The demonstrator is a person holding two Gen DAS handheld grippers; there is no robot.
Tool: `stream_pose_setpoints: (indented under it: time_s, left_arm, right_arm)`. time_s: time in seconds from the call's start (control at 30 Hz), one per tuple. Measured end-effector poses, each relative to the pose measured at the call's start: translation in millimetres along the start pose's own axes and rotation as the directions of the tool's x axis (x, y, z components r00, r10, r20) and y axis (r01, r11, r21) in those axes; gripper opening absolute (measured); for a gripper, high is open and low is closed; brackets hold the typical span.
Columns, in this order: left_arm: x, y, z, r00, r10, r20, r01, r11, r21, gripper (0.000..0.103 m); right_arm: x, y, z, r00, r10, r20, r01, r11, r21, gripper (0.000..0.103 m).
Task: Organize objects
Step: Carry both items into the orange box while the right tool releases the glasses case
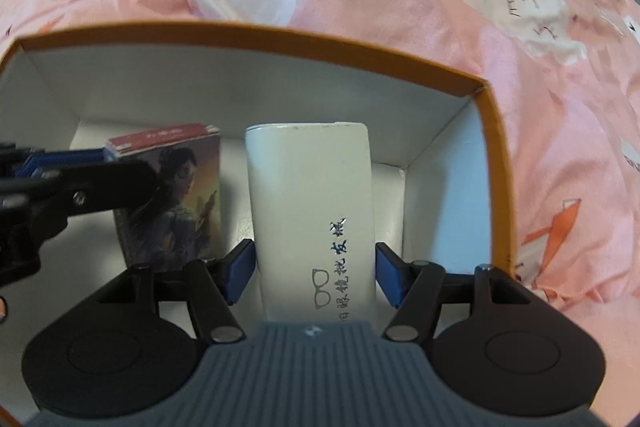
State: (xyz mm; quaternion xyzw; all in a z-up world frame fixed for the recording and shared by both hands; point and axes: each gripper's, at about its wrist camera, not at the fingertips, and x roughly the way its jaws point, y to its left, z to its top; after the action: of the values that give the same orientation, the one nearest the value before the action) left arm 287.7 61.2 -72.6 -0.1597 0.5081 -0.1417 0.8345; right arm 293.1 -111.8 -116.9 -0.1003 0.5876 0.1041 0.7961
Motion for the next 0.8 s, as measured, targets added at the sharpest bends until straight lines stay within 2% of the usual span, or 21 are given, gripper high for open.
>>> stream_pose_setpoints:
  time_s: [0.27, 0.4, 0.5, 0.67, 0.73, 0.8]
  left_arm:
    - [11.5, -1.2, 9.8, 1.000, -0.017, -0.026, 0.016, 0.999, -0.036, 0.025]
    - [15.7, -1.4, 10.5, 0.999, -0.026, -0.027, 0.025, 0.999, -0.042, 0.025]
    - [14.9, -0.1, 10.0, 0.999, -0.030, -0.032, 0.028, 0.998, -0.049, 0.025]
    - [8.7, 10.3, 13.1, 0.998, -0.013, -0.065, 0.009, 0.998, -0.060, 0.025]
    - [6.3, 13.3, 15.0, 0.997, -0.007, -0.074, 0.002, 0.998, -0.061, 0.025]
    - [5.2, 13.6, 15.3, 0.997, 0.008, -0.071, -0.012, 0.999, -0.052, 0.025]
  right_arm:
    - [8.3, 0.4, -0.2, 1.000, 0.016, -0.010, -0.017, 0.996, -0.082, 0.065]
    - [-3.4, 3.1, -2.2, 0.999, 0.008, 0.042, 0.000, 0.982, -0.191, 0.068]
    - [-14.9, 2.7, -7.2, 0.997, 0.037, 0.073, -0.016, 0.962, -0.271, 0.065]
    - [-18.5, 5.0, -10.0, 0.986, 0.156, 0.056, -0.122, 0.911, -0.393, 0.020]
    - [-15.4, 6.8, -9.8, 0.974, 0.226, 0.001, -0.207, 0.895, -0.395, 0.011]
    - [-7.4, 10.3, -10.1, 0.963, 0.265, -0.048, -0.263, 0.883, -0.388, 0.010]
